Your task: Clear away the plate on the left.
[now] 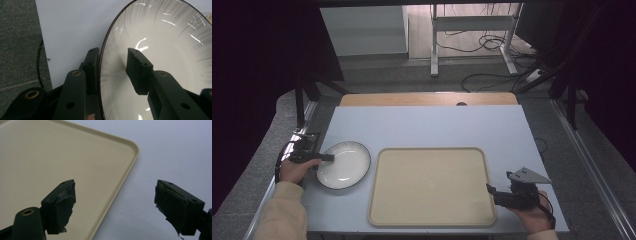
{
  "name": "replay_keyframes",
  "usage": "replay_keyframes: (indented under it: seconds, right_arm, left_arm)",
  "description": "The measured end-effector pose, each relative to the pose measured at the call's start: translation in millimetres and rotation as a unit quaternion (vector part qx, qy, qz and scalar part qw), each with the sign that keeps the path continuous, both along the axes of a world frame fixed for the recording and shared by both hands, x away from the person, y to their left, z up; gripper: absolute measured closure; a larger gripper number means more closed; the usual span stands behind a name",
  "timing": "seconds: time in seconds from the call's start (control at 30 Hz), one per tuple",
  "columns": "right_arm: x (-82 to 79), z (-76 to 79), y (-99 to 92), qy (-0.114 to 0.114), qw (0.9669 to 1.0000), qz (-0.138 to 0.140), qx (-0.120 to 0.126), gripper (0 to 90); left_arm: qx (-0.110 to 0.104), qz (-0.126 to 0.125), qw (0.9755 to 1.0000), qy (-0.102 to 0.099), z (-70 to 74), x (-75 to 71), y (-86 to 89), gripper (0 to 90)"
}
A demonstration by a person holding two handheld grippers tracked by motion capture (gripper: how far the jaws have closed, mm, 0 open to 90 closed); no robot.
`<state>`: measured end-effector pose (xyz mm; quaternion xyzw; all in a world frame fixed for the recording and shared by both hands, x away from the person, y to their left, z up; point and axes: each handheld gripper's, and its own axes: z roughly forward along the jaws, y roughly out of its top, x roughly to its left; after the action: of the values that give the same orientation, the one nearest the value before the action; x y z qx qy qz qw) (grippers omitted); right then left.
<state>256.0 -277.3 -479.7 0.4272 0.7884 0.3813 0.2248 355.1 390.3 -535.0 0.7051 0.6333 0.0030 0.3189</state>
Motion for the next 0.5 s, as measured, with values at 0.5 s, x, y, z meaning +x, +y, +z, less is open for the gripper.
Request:
replay_keyframes:
  seconds: [0.5]
  right_arm:
    - [0.3,0.7,-3.4,-0.001,1.0000,-0.008,-0.002,17.6]
  left_arm:
    - [-0.018,0.001,0.9998,-0.005,10.1,-5.9,2.2,76.5]
